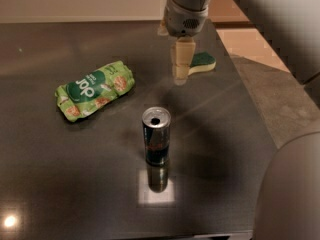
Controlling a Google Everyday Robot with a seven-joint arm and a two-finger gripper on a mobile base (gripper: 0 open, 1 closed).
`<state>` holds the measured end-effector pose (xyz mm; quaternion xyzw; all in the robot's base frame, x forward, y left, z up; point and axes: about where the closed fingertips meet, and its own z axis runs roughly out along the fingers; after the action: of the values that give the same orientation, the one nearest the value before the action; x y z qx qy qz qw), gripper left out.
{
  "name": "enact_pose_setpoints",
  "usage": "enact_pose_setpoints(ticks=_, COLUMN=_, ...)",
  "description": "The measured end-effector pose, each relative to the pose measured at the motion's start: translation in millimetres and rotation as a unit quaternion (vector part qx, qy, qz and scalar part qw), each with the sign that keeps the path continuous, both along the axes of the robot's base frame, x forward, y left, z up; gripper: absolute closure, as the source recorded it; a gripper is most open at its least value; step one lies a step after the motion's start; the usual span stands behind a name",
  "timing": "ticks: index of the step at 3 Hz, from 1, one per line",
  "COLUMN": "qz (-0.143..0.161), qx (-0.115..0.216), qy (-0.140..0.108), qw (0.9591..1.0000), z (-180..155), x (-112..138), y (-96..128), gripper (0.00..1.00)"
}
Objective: Move green rice chip bag near sponge
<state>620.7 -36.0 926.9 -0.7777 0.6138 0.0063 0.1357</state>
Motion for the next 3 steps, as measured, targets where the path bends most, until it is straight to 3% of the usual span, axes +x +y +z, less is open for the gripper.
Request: enact_pose_setpoints(ticks=3, qz=0.074, qx=0.026, qy=0.028, qw=0.9965, z=-29, x=-1, y=82, gripper=0.00)
